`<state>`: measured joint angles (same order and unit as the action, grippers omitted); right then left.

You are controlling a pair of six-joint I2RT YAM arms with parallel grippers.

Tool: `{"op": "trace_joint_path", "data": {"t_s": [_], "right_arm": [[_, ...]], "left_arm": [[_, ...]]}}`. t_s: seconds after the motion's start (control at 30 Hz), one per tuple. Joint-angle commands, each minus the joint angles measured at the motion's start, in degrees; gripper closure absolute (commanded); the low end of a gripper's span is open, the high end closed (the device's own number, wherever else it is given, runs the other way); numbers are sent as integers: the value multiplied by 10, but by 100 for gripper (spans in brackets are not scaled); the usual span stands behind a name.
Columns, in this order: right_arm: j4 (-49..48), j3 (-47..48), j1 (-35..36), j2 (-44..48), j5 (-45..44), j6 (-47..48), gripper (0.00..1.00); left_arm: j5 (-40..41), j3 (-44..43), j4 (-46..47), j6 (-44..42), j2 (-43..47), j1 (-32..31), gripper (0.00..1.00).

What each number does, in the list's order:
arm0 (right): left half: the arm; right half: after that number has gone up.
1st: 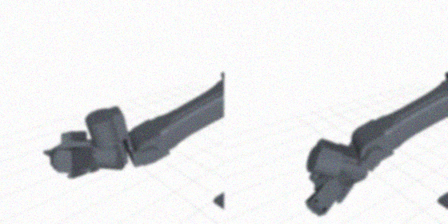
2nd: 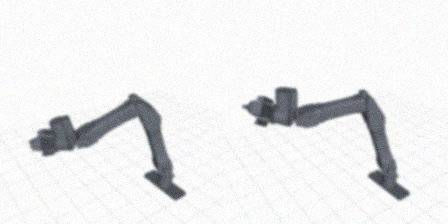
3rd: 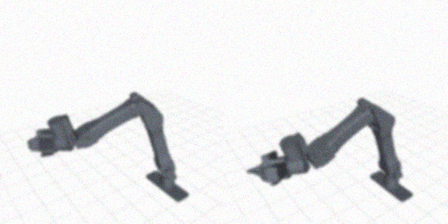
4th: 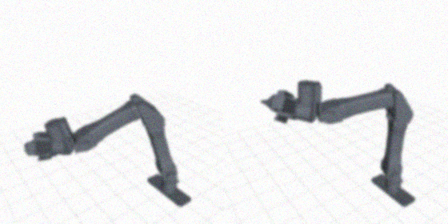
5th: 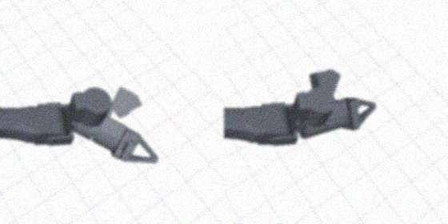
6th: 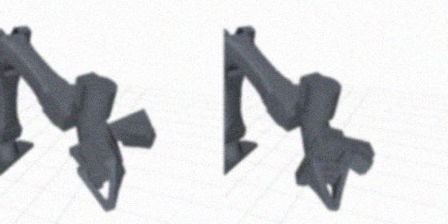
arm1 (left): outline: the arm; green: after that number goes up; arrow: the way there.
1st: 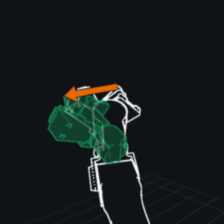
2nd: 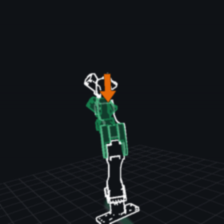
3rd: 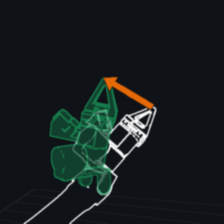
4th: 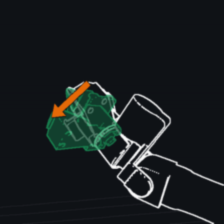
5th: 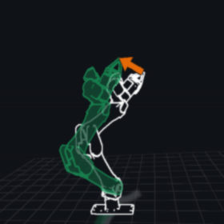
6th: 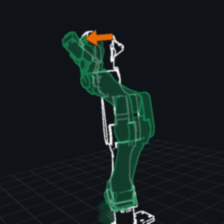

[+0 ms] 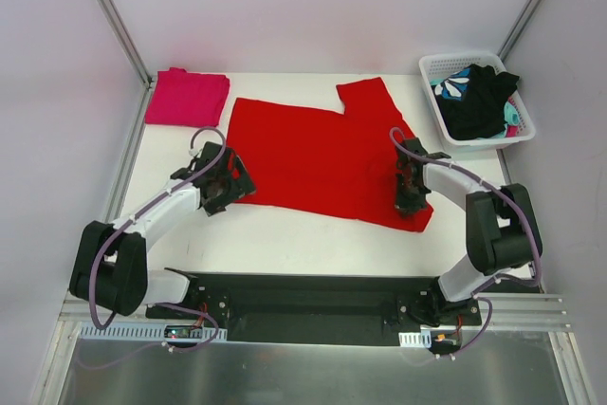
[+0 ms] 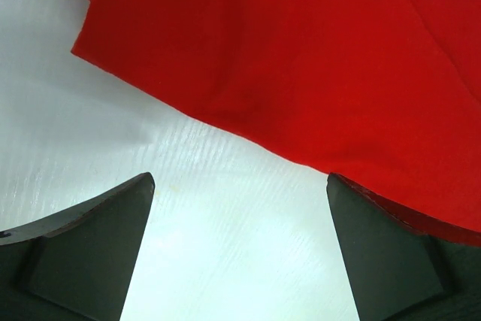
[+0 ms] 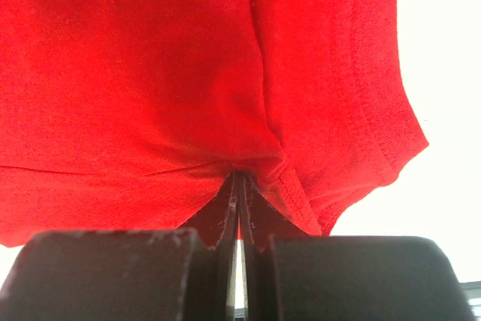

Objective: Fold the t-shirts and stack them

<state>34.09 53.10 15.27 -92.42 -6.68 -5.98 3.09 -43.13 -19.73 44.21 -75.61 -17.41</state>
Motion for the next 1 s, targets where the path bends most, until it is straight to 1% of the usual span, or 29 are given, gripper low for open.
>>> {"op": "trace_joint_path", "data": {"t_s": [0.0, 0.13, 0.2, 0.33, 0.4, 0.43, 0.53, 0.63, 0.77, 0.97], "right_arm": [[49, -27, 2, 25, -30, -10, 99], [75, 1, 7, 58, -24, -11, 99], [90, 28, 13, 80, -21, -10, 99], [100, 61, 15, 95, -16, -3, 99], [101, 69, 15, 90, -17, -1, 99], [100, 69, 15, 88, -12, 2, 99], [87, 62, 15, 82, -9, 5, 99], [81, 57, 16, 68, -6, 6, 99], [71, 50, 15, 44, -5, 9, 99], [40, 39, 14, 1, 14, 4, 99]], "left_arm": [[12, 12, -26, 17, 35, -6, 1], [31, -11, -26, 8, 39, -6, 1], [40, -26, -22, -3, 21, -6, 1], [41, -70, 28, -22, -42, -6, 1], [25, -88, 50, -33, -67, -4, 1], [17, -93, 76, -38, -92, -3, 1], [-3, -113, 108, -49, -136, -3, 1], [-5, -121, 115, -54, -167, 2, 1], [-8, -100, 118, -38, -178, 11, 1], [-6, -29, 118, -14, -131, 11, 1]]}}
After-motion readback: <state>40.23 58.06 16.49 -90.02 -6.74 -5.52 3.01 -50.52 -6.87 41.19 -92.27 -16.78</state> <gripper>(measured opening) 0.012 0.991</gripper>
